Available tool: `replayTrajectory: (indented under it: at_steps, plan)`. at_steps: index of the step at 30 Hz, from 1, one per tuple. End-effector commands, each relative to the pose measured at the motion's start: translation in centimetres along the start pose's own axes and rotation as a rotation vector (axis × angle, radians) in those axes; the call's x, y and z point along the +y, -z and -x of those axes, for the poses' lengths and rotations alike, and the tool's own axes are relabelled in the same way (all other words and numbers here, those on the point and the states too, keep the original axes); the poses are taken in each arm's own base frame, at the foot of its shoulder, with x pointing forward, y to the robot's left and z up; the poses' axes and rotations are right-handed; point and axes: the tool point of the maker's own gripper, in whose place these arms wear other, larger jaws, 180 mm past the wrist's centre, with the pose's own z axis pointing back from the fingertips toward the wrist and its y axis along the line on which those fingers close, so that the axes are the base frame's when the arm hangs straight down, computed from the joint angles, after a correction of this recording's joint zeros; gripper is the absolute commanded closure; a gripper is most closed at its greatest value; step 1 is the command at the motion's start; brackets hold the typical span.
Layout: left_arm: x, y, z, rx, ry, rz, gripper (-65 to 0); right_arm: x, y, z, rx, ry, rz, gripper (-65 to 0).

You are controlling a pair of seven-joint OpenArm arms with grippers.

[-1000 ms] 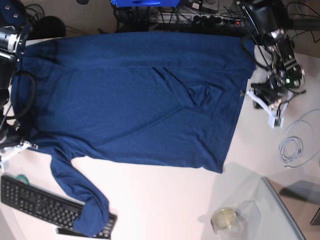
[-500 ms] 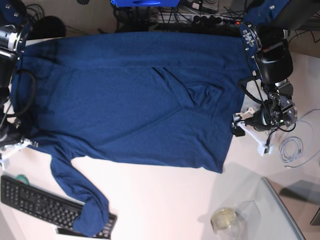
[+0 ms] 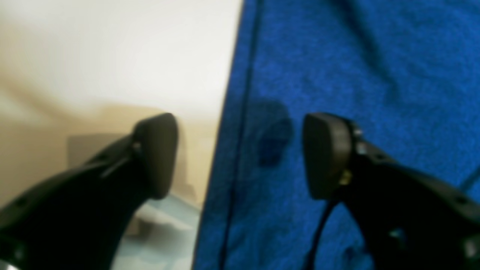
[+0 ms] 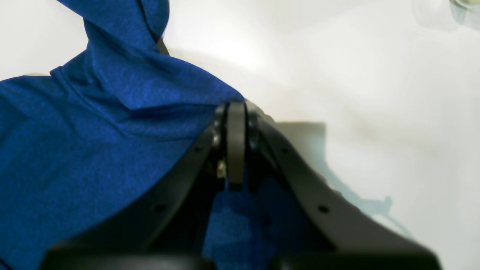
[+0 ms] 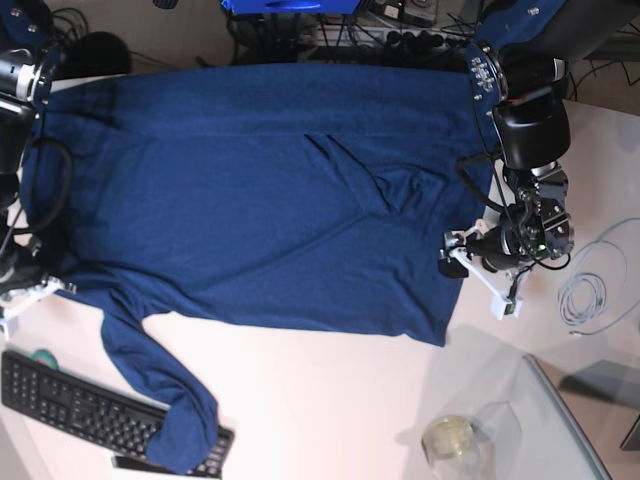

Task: Layout the t-shirt on the table in an organized manner, then fold the t-shirt properly
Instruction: 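Slide the left gripper along the shirt edge toward the hem corner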

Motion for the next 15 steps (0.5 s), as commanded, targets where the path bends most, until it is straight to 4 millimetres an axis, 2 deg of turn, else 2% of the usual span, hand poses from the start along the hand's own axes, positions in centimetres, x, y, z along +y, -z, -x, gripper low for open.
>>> replayTrajectory:
  at_steps: [1,6,9,10,15]
  plan:
    - [0.1,0.1,0.5,0.032,-0.006,0.005,-40.5,-0.2,-0.8,-2.7,-0.067,-0.01,-0.002,0.0]
    - [-0.5,1.4,2.4,0.023,-0.058,0.036,-16.6,-0.3,-0.8,-2.5,-0.065,-0.01,0.0,0.0]
    - [-0.3,1.5,2.5,0.021,-0.067,0.037,-2.3,-0.5,-0.8,-2.3,-0.064,-0.011,0.004,0.0]
    - [0.0,1.3,2.4,0.02,-0.065,0.031,0.0,-0.6,-0.8,-2.2,-0.061,-0.012,0.005,0.0]
    - [0.8,1.2,2.2,0.015,-0.078,0.001,0.0,-0.6,-0.8,-2.0,-0.058,-0.012,0.006,0.0]
